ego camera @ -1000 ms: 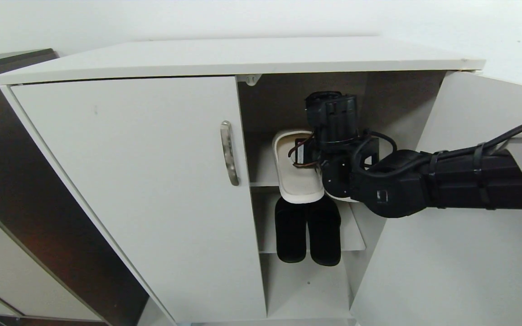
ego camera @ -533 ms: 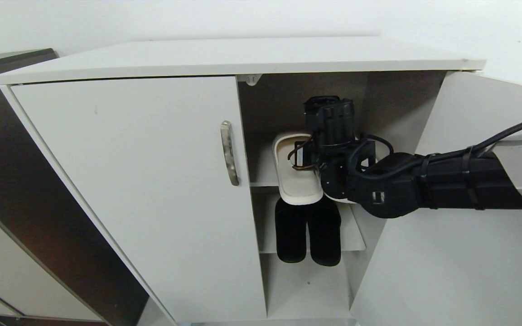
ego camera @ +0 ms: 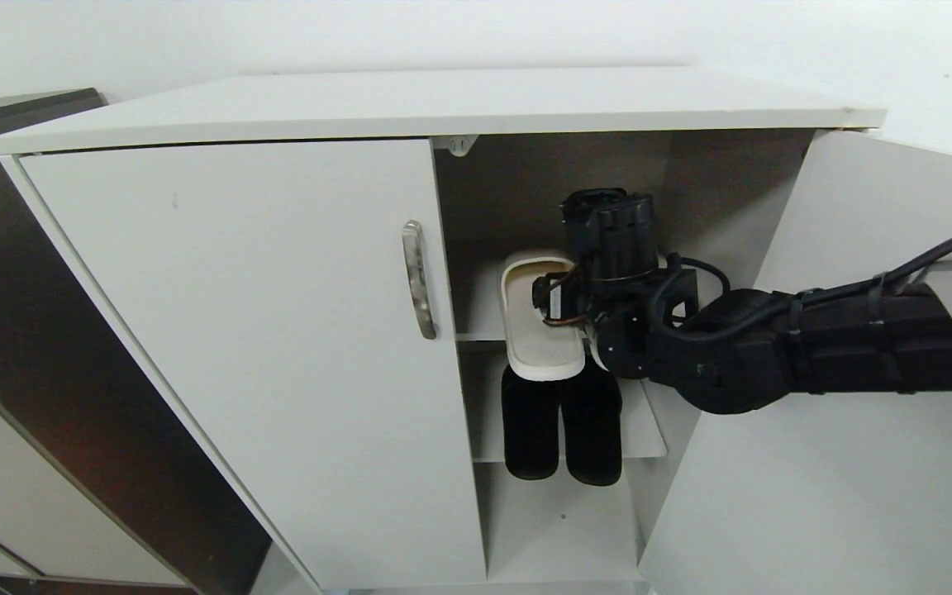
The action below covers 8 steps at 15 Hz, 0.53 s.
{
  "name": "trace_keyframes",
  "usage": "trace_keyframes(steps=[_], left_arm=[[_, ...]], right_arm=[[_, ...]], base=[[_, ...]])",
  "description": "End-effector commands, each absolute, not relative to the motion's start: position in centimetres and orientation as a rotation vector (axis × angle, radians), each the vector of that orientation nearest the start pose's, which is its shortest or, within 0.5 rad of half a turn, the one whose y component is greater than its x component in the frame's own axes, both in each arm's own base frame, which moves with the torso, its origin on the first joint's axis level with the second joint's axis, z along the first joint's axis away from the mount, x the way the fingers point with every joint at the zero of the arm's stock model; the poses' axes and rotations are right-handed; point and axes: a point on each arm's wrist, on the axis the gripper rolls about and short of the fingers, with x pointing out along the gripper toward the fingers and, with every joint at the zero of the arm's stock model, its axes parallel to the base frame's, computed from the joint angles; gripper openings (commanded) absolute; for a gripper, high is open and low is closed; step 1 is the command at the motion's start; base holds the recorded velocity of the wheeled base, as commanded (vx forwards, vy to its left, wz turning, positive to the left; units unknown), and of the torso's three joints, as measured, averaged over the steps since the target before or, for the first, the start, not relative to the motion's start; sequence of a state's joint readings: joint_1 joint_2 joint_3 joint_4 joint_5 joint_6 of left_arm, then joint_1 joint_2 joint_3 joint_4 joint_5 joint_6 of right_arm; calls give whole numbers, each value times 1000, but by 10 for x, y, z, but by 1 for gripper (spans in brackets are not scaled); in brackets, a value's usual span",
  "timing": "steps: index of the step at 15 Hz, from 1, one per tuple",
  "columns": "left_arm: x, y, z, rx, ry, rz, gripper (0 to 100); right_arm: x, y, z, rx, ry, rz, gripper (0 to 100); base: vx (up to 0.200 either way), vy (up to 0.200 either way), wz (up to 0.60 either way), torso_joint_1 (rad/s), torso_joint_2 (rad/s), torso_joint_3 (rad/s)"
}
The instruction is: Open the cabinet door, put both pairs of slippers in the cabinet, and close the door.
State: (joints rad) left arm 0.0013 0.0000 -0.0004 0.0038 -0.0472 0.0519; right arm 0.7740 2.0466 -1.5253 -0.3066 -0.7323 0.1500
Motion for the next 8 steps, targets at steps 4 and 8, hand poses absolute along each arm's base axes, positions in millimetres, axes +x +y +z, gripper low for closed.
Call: trace_keyframes(steps=[4,8], left_arm=[[-23,-1,75,52,3,-45,0],[-23,-1,75,52,3,-46,0]], right_arm=[[222,256,252,36,115,145,100],[174,239,241,49,120,222,100]], base=[[0,0,0,0,0,0],[0,0,0,0,0,0]])
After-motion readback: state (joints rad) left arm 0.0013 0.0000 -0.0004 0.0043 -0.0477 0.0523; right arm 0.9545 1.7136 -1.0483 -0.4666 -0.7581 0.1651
